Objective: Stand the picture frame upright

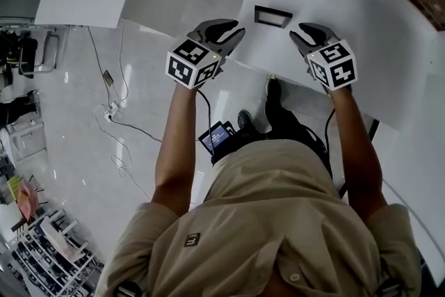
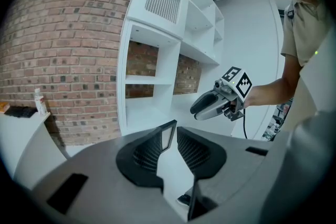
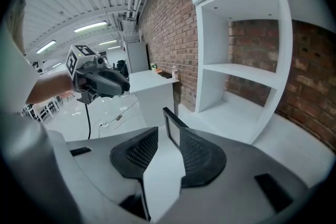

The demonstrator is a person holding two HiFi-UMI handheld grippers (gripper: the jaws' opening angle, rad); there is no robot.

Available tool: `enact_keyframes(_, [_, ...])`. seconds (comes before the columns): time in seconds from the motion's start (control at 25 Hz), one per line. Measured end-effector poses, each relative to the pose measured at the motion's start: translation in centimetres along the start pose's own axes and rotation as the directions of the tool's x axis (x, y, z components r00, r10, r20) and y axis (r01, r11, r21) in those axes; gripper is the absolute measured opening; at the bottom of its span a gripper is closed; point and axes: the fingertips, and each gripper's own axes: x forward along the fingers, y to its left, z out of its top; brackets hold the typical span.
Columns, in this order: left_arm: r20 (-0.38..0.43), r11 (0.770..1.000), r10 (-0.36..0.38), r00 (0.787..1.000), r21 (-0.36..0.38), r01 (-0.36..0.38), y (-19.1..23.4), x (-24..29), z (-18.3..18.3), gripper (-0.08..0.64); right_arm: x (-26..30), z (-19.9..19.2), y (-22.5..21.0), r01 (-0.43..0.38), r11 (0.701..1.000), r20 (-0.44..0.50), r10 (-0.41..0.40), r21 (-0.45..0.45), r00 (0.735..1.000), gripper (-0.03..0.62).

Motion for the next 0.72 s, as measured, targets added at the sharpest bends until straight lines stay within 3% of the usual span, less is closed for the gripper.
enact_keyframes(0.4, [0.130,0.993,0.066,0.989,0.088,-0.077,-3.0,-9.3,4.4,0.086,-7.8,6.2,5.6,0.040,0.999,0.172,-0.033,-0.038,0.985,0.060])
enact_keyframes(0.72, [0.282,0.980,0.084,0.956,0.152,-0.131,-7.6,-17.5,8.4,0.066,-15.5,11.0,12.2,0.051,0.992,0.326,-0.010,-0.117,0.945,0.005])
